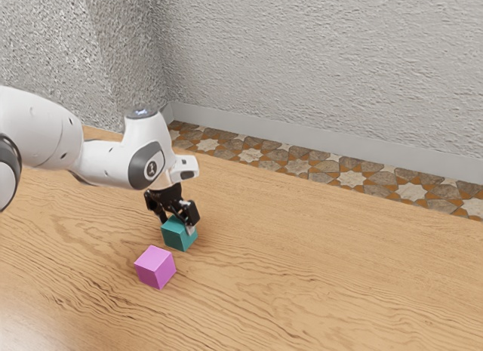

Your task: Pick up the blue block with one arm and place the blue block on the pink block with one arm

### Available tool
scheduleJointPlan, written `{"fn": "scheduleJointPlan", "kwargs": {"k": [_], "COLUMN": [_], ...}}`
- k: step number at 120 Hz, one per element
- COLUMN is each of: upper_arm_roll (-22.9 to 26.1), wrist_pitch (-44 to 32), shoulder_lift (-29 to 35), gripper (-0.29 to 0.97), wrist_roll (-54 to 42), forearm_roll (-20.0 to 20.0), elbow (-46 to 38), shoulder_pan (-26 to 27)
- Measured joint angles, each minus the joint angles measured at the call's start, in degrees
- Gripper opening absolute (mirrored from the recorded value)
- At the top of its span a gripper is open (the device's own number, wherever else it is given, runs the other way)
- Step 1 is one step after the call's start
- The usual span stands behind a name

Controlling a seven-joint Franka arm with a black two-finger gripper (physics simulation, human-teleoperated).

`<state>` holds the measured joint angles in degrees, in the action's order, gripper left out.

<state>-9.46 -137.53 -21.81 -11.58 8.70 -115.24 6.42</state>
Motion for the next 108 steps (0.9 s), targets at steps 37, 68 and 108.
{"fn": "scheduleJointPlan", "kwargs": {"k": [37, 68, 108], "upper_arm_roll": [0.3, 0.3, 0.3], "wrist_pitch": [0.1, 0.1, -0.1], "shoulder_lift": [0.0, 0.2, 0.1], "gripper": [0.66, 0.66, 0.37], "wrist_roll": [-0.4, -0.5, -0.1], "forearm_roll": [0.1, 0.1, 0.0], "elbow": [-0.7, -1.1, -1.1], "shoulder_pan": [0.1, 0.2, 0.6]}}
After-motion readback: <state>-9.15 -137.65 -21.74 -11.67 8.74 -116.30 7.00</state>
